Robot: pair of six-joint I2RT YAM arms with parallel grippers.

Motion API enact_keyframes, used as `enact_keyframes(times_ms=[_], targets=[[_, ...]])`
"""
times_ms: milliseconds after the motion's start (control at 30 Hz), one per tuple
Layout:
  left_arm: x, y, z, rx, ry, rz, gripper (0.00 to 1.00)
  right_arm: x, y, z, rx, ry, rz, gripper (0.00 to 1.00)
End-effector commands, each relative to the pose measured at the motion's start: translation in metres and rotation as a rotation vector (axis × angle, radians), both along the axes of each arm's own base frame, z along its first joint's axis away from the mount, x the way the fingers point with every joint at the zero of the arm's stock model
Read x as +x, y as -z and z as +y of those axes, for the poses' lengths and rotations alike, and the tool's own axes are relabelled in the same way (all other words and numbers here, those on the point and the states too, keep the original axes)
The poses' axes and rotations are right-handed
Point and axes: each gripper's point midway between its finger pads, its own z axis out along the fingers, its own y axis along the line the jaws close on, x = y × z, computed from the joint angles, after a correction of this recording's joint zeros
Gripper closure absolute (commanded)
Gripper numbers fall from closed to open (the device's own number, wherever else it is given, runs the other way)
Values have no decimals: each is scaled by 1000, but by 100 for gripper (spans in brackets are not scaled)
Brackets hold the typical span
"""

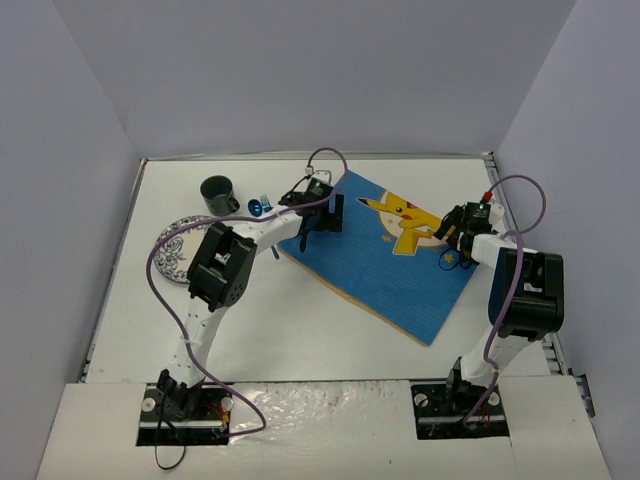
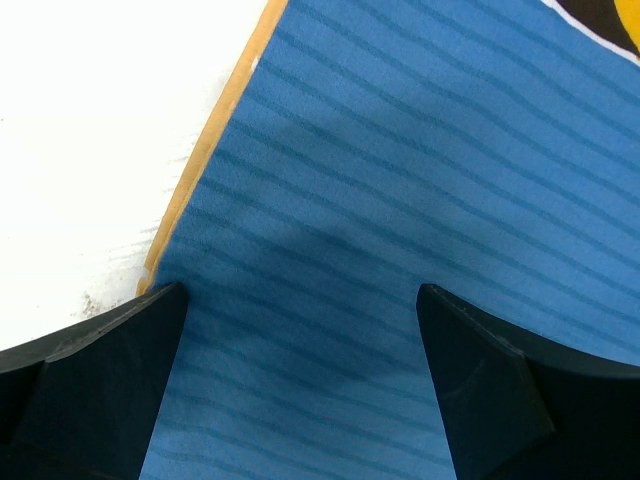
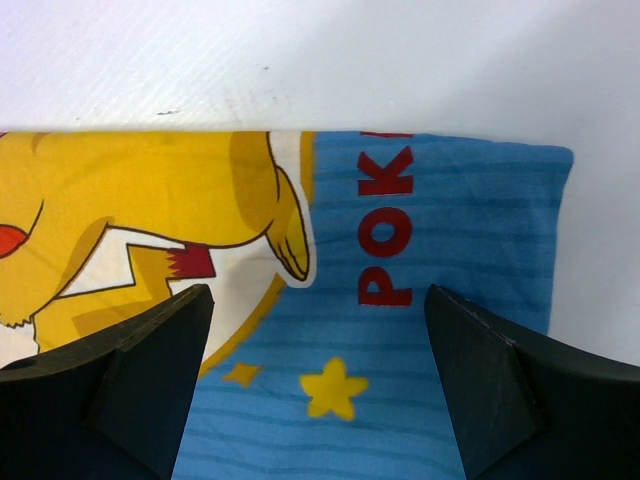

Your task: Set the dinner table for one person

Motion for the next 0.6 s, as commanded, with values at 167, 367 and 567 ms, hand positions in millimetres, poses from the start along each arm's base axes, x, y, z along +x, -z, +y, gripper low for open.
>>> enact_keyframes(times_ms=[167,367,567], targets=[[14,14,-7,-68,10,72,3,-27,8,-13,-17,68,83,16],[21,9,-11,-73,24,81,3,-29,7,-15,-14,72,84,16],[24,19,0,-94,5,103,3,-30,6,-13,-5,74,79,16]])
